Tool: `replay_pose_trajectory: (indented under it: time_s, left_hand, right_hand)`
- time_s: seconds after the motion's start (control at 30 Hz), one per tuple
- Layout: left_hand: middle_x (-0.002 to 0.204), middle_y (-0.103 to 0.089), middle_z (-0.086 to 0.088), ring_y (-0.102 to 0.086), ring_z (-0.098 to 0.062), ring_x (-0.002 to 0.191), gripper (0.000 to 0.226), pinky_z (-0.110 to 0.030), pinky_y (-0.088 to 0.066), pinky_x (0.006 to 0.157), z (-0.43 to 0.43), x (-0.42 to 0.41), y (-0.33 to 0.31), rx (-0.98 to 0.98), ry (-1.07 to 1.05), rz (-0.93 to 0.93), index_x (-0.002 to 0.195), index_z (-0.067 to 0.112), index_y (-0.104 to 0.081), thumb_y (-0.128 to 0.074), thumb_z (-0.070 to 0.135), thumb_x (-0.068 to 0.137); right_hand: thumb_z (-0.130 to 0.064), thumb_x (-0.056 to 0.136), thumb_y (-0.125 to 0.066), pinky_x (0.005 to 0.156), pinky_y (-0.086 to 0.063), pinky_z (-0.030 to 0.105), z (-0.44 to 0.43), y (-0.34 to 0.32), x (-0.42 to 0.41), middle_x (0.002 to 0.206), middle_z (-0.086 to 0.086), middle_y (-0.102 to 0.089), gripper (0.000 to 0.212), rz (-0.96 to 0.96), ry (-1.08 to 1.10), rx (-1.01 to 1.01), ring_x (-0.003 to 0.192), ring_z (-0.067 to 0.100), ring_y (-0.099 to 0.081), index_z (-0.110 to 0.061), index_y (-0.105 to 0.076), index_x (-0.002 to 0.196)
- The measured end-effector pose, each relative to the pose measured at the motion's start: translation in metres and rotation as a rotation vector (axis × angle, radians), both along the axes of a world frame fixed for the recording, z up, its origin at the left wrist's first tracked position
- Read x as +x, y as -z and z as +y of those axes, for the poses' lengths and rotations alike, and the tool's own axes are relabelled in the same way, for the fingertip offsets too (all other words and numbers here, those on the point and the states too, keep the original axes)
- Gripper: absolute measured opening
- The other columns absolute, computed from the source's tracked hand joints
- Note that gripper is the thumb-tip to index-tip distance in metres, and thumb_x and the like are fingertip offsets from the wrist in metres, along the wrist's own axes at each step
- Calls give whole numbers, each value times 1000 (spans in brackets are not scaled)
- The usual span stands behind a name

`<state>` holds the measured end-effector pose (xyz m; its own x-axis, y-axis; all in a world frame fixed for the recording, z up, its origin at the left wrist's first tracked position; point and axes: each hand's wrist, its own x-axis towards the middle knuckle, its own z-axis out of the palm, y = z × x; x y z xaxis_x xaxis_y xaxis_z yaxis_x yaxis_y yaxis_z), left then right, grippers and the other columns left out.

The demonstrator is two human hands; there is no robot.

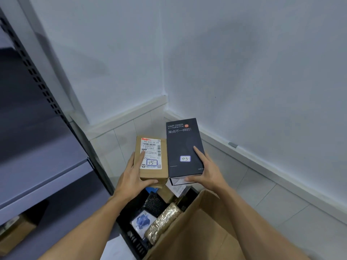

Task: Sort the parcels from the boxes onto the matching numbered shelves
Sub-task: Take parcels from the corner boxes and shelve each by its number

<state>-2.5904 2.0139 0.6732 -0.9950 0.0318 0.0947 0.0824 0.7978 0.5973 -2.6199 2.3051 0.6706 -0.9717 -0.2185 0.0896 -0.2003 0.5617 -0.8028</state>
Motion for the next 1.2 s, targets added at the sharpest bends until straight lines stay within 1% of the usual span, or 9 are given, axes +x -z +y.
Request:
replay_pose_trajectory:
  time_s: [0.2, 0.3, 0.43, 0.67, 0.77, 0.83, 0.9, 1.1, 1.2]
  left_hand:
    - [166, -3, 3, -35, -26, 143, 121, -48, -40, 112, -9, 9, -25, -3, 47, 48, 159, 35, -5, -84, 54, 69]
    - [166, -4, 2, -36, -27, 142, 120, -49, -42, 110, -13, 17, -36, -14, 78, 63, 159, 36, -6, -84, 56, 69]
    - [166, -7, 2, -36, -25, 141, 120, -44, -41, 109, -16, 36, -50, 3, 123, 95, 159, 33, -8, -84, 56, 69]
    - [166, -8, 5, -37, -26, 142, 123, -49, -45, 107, -26, 74, -60, 8, 180, 105, 158, 40, -5, -79, 69, 64]
    - [165, -10, 2, -35, -26, 142, 121, -45, -42, 109, -23, 93, -64, 21, 199, 122, 159, 35, -8, -82, 62, 68]
    - [165, -10, 1, -35, -25, 142, 120, -44, -41, 110, -21, 104, -66, 24, 207, 130, 159, 33, -8, -82, 60, 69]
    - [165, -10, 1, -35, -25, 142, 120, -45, -40, 111, -21, 113, -68, 22, 204, 136, 159, 33, -7, -81, 61, 69]
    - [165, -11, 2, -35, -26, 142, 122, -49, -42, 111, -19, 130, -77, -3, 163, 137, 159, 38, -4, -79, 68, 66]
    - [165, -10, 2, -34, -25, 143, 121, -49, -41, 111, -12, 138, -81, -3, 140, 148, 159, 37, -5, -79, 66, 67]
  right_hand:
    - [-40, 62, -94, 109, -43, 38, -4, -30, 17, 150, -11, -36, 122, 39, 21, 35, 128, 11, -45, -38, -18, 158]
    - [-42, 63, -94, 109, -43, 39, -6, -44, 35, 151, -9, -36, 122, 63, 47, 52, 130, 14, -45, -37, -18, 158]
    - [-41, 61, -94, 107, -43, 33, -9, -63, 67, 150, -9, -39, 122, 82, 108, 67, 130, 13, -46, -37, -19, 158]
    - [-43, 59, -95, 101, -42, 25, -12, -82, 127, 150, -9, -42, 123, 105, 175, 91, 130, 14, -48, -37, -21, 158]
    - [-54, 55, -92, 107, -43, 32, -13, -88, 149, 152, -10, -40, 126, 109, 183, 100, 134, 15, -45, -40, -21, 157]
    - [-67, 49, -85, 109, -43, 39, -12, -89, 159, 151, -9, -40, 128, 106, 190, 108, 135, 15, -44, -42, -20, 156]
    - [-74, 47, -80, 110, -42, 42, -11, -90, 167, 148, -8, -41, 128, 118, 195, 139, 133, 16, -44, -43, -20, 156]
    - [-73, 48, -80, 111, -41, 41, -7, -97, 177, 150, -10, -38, 128, 148, 173, 151, 135, 15, -42, -43, -19, 157]
    - [-75, 47, -79, 111, -41, 41, -2, -101, 178, 150, -9, -38, 129, 158, 152, 150, 135, 15, -41, -41, -19, 157]
